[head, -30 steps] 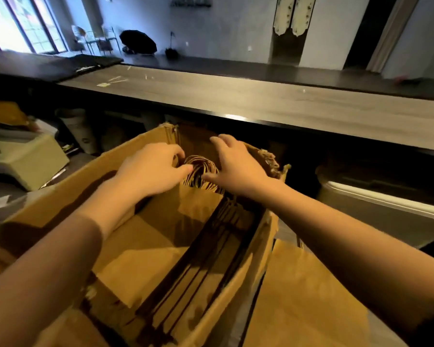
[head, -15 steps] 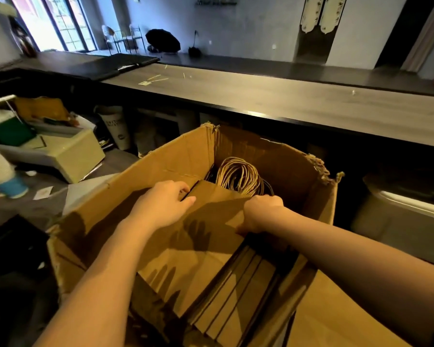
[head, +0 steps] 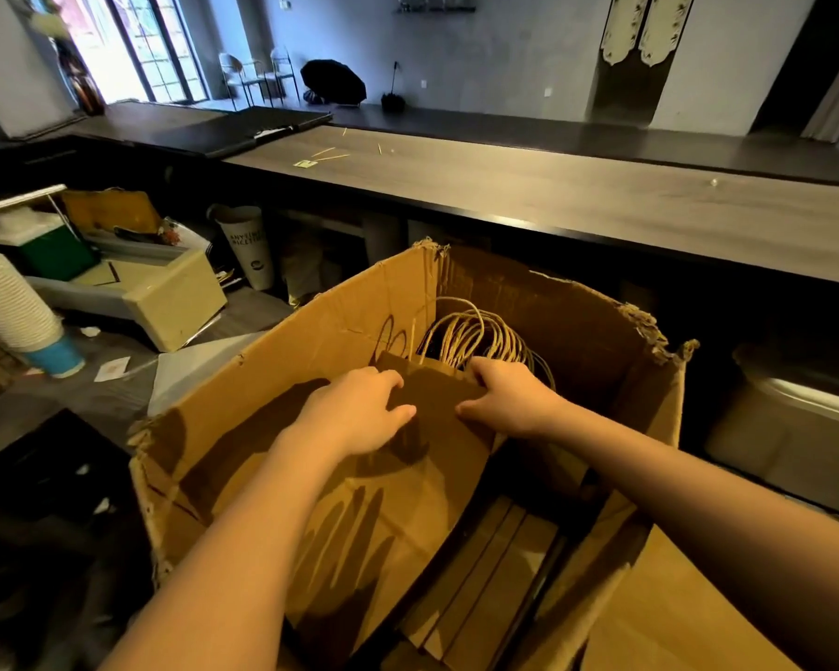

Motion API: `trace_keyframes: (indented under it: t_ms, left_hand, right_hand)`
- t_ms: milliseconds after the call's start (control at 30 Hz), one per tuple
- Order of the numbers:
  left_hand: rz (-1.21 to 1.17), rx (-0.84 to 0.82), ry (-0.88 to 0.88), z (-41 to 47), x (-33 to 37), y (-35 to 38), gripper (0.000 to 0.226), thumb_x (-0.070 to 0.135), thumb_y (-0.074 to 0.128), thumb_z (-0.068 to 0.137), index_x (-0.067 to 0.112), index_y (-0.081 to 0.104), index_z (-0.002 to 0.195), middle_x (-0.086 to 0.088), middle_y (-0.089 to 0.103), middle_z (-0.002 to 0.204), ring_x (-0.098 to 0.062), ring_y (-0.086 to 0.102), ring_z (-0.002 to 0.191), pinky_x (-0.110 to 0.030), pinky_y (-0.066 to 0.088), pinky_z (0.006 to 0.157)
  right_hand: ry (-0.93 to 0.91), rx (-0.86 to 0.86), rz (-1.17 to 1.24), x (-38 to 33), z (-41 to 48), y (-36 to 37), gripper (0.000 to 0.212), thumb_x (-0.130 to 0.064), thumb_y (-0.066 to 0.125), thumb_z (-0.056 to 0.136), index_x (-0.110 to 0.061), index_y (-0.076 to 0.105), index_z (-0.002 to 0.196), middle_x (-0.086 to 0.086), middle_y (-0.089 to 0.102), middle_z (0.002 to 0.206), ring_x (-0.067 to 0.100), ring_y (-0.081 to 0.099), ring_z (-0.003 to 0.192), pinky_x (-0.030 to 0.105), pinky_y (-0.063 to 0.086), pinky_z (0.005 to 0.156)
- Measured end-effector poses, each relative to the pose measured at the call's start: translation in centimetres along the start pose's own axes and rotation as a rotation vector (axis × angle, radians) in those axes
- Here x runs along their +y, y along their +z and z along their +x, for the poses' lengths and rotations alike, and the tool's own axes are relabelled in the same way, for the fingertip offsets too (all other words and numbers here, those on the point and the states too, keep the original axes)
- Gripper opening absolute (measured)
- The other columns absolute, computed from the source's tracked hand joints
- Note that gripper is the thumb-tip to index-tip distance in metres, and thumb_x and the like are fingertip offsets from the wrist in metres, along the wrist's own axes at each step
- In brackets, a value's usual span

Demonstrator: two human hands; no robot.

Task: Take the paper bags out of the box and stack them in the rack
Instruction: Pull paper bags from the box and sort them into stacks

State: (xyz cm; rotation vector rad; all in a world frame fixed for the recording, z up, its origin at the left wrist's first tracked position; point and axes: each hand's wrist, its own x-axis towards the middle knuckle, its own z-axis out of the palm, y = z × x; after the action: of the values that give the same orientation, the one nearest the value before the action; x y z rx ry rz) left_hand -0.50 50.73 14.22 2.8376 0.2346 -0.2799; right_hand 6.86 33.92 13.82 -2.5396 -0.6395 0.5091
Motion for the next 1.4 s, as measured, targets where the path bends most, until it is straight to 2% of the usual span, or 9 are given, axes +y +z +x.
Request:
trace_keyframes:
  t_ms: [267,367,533,667,767,833,967,1200,1400]
  left_hand:
    - [-0.133,-0.202,-0.164,0.2,-1.0,1.5,0.072,0.061,0.029,0.093,0.035,-0.011,0.148,-0.009,0.000,0.159,-0.032,0.012,0.144,-0.050,0.022,0.114]
    - [-0.116,-0.167,-0.249,0.1,-0.8,1.8,0.072,0.066,0.018,0.091,0.035,-0.017,0.146,-0.012,-0.001,0.159,-0.036,0.012,0.143,-0.052,0.017,0.115]
    - [-0.069,0.062,-0.305,-0.2,-0.7,0.9,0.076,0.072,0.012,0.087,0.035,-0.013,0.148,-0.007,0.005,0.159,-0.033,0.015,0.143,-0.051,0.015,0.114]
    - [-0.148,0.291,-0.261,-1.0,0.4,-1.0,0.074,0.071,0.019,0.086,0.027,0.022,0.145,-0.007,0.049,0.134,-0.028,0.051,0.117,-0.046,0.042,0.098]
    - [-0.118,0.491,-0.154,-1.8,3.5,-3.2,0.056,0.066,0.026,0.088,0.019,0.057,0.090,-0.002,0.060,0.078,-0.019,0.059,0.073,-0.032,0.047,0.068]
    - [-0.180,0.521,-0.066,-2.2,6.5,-4.3,0.054,0.061,0.035,0.090,0.016,0.057,0.071,-0.004,0.057,0.065,-0.019,0.056,0.061,-0.030,0.041,0.057]
    - [-0.476,0.542,0.181,-2.9,13.1,-5.3,0.046,0.044,0.048,0.093,0.005,0.064,0.076,-0.016,0.061,0.071,-0.028,0.058,0.066,-0.040,0.045,0.062]
    - [-0.552,0.627,0.393,-1.8,21.6,-2.3,0.044,0.032,0.048,0.096,0.002,0.043,0.065,-0.005,0.038,0.056,-0.017,0.036,0.051,-0.029,0.021,0.049]
    - [-0.510,0.615,0.442,-2.4,26.7,3.9,0.042,0.031,0.047,0.097,0.025,0.029,0.059,0.005,0.034,0.050,-0.011,0.035,0.046,-0.028,0.021,0.044]
  right_hand:
    - [0.016,-0.046,0.709,-0.4,-1.3,-1.7,0.027,-0.004,0.056,0.092,-0.013,0.038,0.110,0.013,0.058,0.096,0.018,0.065,0.061,0.022,0.053,0.042]
    - [-0.068,-0.004,0.862,0.5,-2.0,-2.9,0.021,-0.002,0.055,0.092,-0.014,0.041,0.103,0.016,0.057,0.103,0.017,0.066,0.062,0.018,0.049,0.041]
    - [-0.168,0.009,0.995,2.6,-3.7,-5.0,0.020,-0.004,0.056,0.091,-0.015,0.041,0.100,0.012,0.059,0.095,0.018,0.068,0.064,0.020,0.052,0.043]
    - [-0.225,0.061,1.151,4.8,-6.5,-7.5,0.026,-0.008,0.060,0.085,-0.015,0.044,0.104,0.011,0.059,0.094,0.017,0.066,0.060,0.019,0.051,0.041]
    - [-0.254,0.194,1.213,7.5,-8.2,-9.1,0.024,-0.014,0.063,0.079,-0.020,0.050,0.099,0.008,0.060,0.094,0.014,0.064,0.061,0.021,0.051,0.044]
    - [-0.225,0.384,1.247,9.8,-8.9,-9.8,0.022,-0.016,0.064,0.081,-0.026,0.054,0.098,0.007,0.060,0.096,0.011,0.064,0.063,0.022,0.051,0.048]
    - [-0.020,0.683,1.304,14.4,-10.3,-9.8,0.041,-0.021,0.067,0.084,-0.023,0.052,0.122,0.006,0.061,0.111,0.016,0.065,0.086,0.029,0.053,0.065]
    - [0.112,0.659,1.509,19.4,-15.4,-5.4,0.044,-0.031,0.063,0.079,-0.016,0.058,0.120,0.007,0.070,0.108,0.019,0.070,0.090,0.030,0.058,0.069]
    - [0.309,0.765,1.401,22.0,-20.2,0.5,0.072,-0.051,0.079,0.057,-0.040,0.044,0.120,-0.009,0.063,0.113,0.014,0.064,0.100,0.036,0.051,0.085]
